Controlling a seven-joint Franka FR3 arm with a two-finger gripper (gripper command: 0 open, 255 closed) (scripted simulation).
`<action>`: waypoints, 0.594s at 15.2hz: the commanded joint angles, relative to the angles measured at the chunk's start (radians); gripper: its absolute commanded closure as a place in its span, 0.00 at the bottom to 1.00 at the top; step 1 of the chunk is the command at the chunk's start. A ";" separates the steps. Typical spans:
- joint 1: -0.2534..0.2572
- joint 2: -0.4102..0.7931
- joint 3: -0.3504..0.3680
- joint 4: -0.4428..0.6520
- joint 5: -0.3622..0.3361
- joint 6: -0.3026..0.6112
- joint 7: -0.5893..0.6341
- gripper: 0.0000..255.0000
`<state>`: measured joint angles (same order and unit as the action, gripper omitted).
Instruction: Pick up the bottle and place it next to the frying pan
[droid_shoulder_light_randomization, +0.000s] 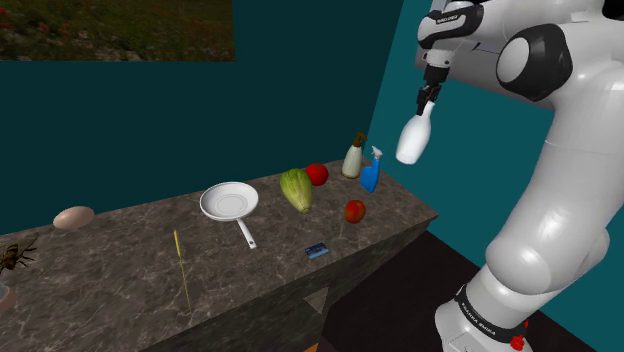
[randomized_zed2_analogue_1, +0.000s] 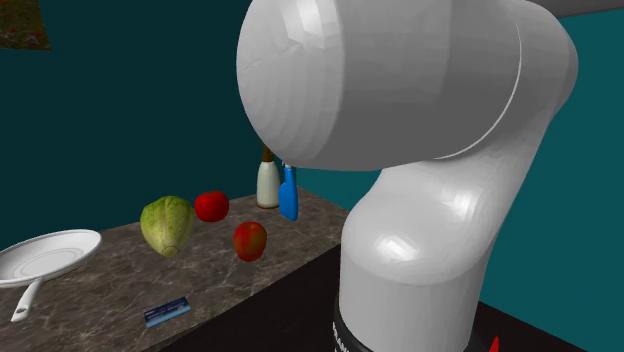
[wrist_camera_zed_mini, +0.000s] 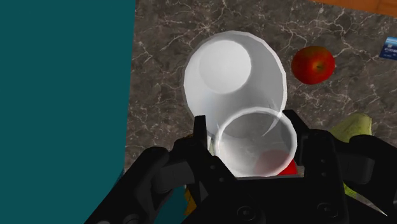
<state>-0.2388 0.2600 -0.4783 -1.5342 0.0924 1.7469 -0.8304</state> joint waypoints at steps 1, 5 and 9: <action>-0.001 -0.002 -0.001 0.023 -0.001 -0.025 0.000 1.00; -0.006 0.003 -0.002 0.084 0.001 -0.081 -0.001 1.00; 0.012 -0.022 0.002 0.085 -0.012 -0.105 0.023 1.00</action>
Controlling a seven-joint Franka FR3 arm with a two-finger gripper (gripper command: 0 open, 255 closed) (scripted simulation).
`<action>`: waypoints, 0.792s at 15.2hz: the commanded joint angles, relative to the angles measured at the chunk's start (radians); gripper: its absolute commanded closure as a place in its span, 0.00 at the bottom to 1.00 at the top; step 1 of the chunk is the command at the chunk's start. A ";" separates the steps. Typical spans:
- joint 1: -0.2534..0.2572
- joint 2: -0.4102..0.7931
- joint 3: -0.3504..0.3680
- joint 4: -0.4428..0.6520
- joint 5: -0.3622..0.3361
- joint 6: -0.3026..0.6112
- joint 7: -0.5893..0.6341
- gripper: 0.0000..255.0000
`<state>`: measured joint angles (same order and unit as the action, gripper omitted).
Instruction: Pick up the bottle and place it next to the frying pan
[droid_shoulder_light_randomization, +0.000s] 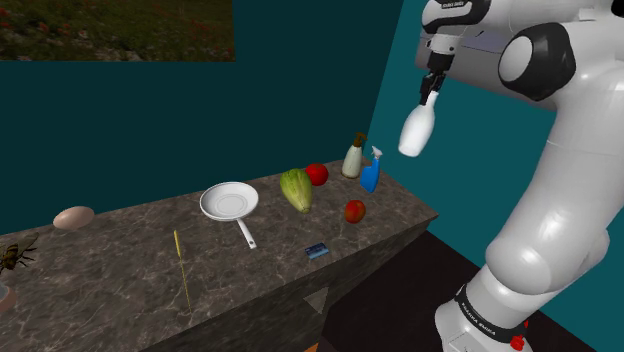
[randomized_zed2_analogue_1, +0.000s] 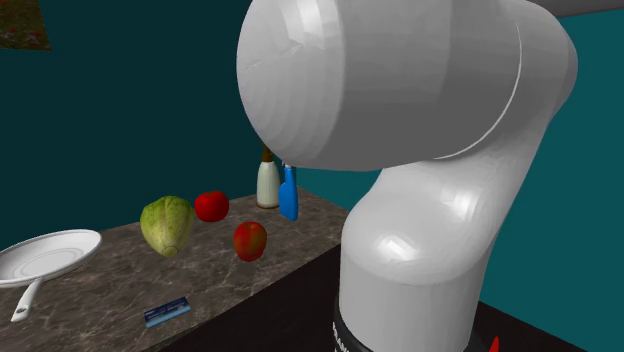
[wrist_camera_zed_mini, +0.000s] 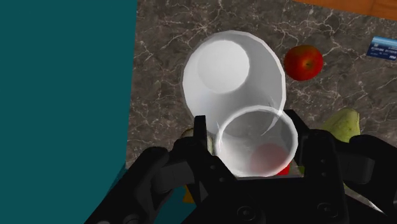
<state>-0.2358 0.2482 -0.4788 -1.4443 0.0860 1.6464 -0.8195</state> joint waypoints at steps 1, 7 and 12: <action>0.030 -0.040 0.009 -0.041 -0.019 0.006 0.037 1.00; 0.134 -0.193 0.065 -0.220 -0.087 0.045 0.195 1.00; 0.199 -0.287 0.127 -0.325 -0.120 0.060 0.327 1.00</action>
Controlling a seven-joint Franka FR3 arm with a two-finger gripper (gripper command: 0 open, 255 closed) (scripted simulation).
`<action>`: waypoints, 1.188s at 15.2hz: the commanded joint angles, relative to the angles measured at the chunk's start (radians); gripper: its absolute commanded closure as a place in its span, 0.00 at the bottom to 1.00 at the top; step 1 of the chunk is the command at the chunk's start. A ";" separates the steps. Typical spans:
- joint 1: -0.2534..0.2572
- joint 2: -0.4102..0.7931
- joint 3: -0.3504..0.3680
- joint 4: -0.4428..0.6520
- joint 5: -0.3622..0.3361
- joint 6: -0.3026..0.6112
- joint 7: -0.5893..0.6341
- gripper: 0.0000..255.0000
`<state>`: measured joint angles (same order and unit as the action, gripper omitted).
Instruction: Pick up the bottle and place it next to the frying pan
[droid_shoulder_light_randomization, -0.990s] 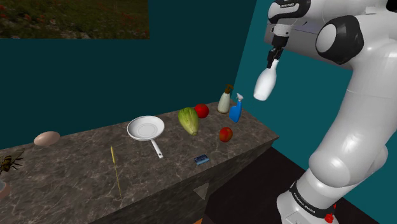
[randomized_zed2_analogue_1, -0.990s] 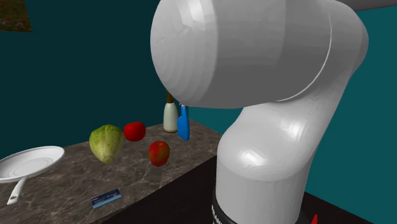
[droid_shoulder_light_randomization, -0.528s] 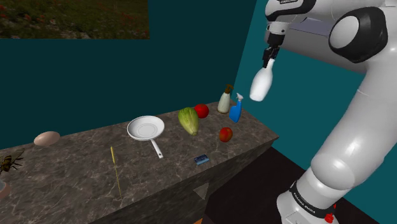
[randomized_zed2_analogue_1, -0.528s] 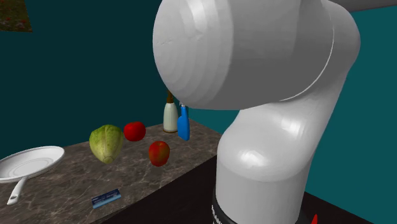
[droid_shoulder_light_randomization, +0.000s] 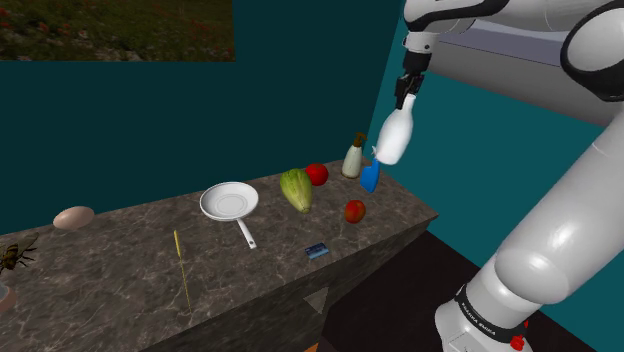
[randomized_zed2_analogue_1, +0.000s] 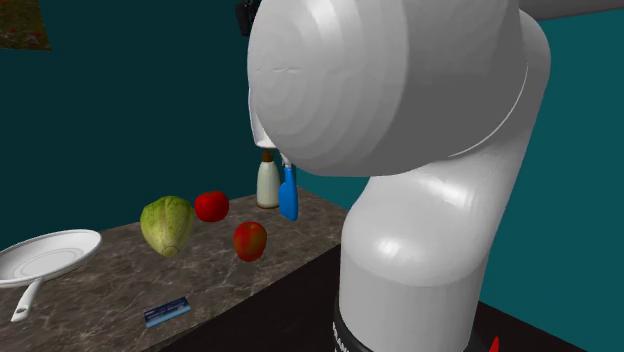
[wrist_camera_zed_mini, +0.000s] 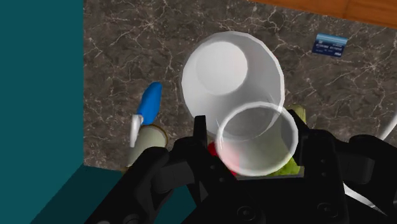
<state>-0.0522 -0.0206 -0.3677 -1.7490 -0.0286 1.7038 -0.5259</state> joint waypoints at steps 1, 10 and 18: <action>0.027 -0.033 0.029 -0.037 -0.010 0.005 0.060 1.00; 0.125 -0.122 0.155 -0.135 -0.015 0.011 0.287 1.00; 0.209 -0.128 0.268 -0.144 0.006 0.008 0.478 1.00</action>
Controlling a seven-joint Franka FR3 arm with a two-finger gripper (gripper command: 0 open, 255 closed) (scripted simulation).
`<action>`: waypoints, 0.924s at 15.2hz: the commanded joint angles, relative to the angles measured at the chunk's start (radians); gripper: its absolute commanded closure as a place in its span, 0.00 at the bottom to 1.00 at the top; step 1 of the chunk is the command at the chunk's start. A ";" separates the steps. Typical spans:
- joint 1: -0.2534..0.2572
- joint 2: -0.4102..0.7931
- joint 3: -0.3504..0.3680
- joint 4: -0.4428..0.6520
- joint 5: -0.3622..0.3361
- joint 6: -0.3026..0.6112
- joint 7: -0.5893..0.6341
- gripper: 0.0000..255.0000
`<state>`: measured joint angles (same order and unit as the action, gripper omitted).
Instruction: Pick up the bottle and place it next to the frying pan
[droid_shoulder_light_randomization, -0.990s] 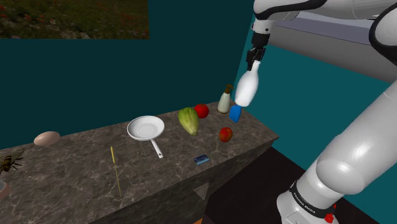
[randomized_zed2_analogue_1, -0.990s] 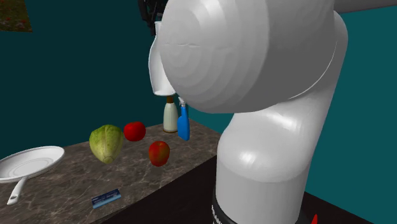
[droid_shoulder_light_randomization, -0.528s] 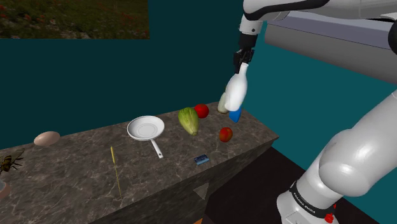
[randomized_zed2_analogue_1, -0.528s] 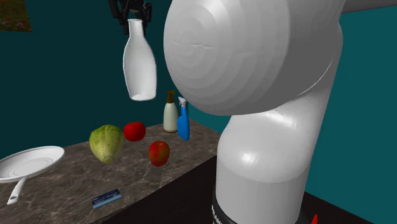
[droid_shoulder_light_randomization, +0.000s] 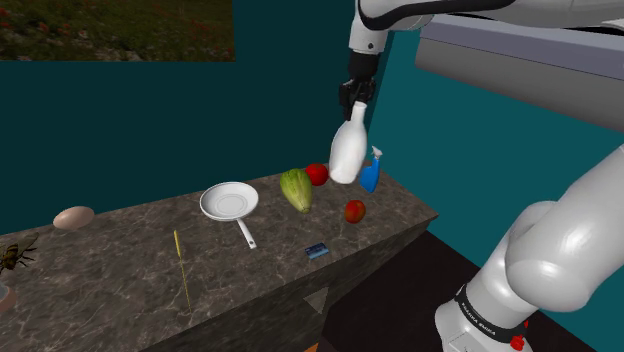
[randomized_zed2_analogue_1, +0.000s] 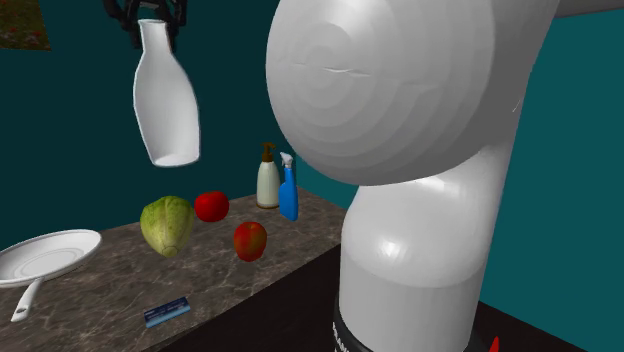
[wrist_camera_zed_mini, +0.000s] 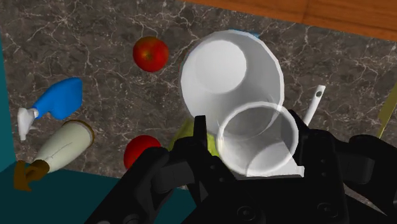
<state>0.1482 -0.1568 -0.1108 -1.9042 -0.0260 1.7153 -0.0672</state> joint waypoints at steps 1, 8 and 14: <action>0.019 0.012 0.025 0.016 0.007 -0.004 0.043 1.00; 0.092 0.066 0.117 0.076 0.025 -0.011 0.205 1.00; 0.157 0.151 0.189 0.176 0.030 -0.026 0.341 1.00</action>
<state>0.2942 -0.0140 0.0666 -1.7399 0.0038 1.6918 0.2501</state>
